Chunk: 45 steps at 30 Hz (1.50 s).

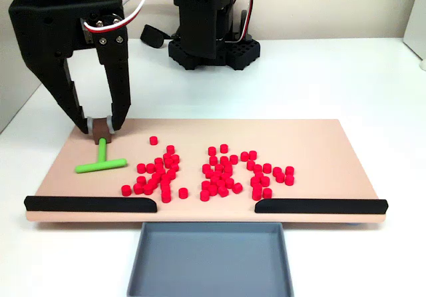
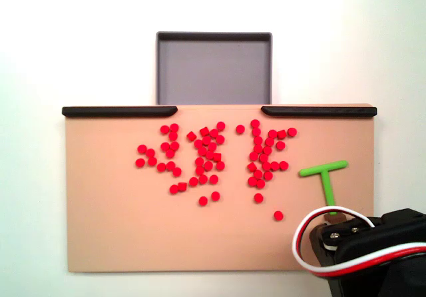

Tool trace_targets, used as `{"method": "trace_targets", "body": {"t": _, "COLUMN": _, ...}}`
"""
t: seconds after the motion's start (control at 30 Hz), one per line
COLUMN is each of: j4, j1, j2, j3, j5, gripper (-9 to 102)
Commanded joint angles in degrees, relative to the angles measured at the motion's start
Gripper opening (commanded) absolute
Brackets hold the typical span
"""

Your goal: Grasp a green tool by the dark brown handle.

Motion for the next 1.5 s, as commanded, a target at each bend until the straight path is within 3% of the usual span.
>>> {"method": "trace_targets", "body": {"t": 0.0, "j4": 0.1, "j1": 0.0, "j2": 1.4, "j3": -0.2, "j5": 0.4, "gripper": 0}}
{"method": "trace_targets", "body": {"t": 0.3, "j4": 4.7, "j1": -2.1, "j2": 7.6, "j3": -0.9, "j5": 5.7, "gripper": 0}}
{"method": "trace_targets", "body": {"t": 0.63, "j4": 10.4, "j1": -13.4, "j2": 16.9, "j3": -0.2, "j5": 28.5, "gripper": 0}}
{"method": "trace_targets", "body": {"t": 0.83, "j4": 10.4, "j1": -20.0, "j2": 16.3, "j3": -1.1, "j5": 35.9, "gripper": 0}}
{"method": "trace_targets", "body": {"t": 1.47, "j4": 10.4, "j1": -22.0, "j2": 15.0, "j3": -0.3, "j5": 35.7, "gripper": 0}}
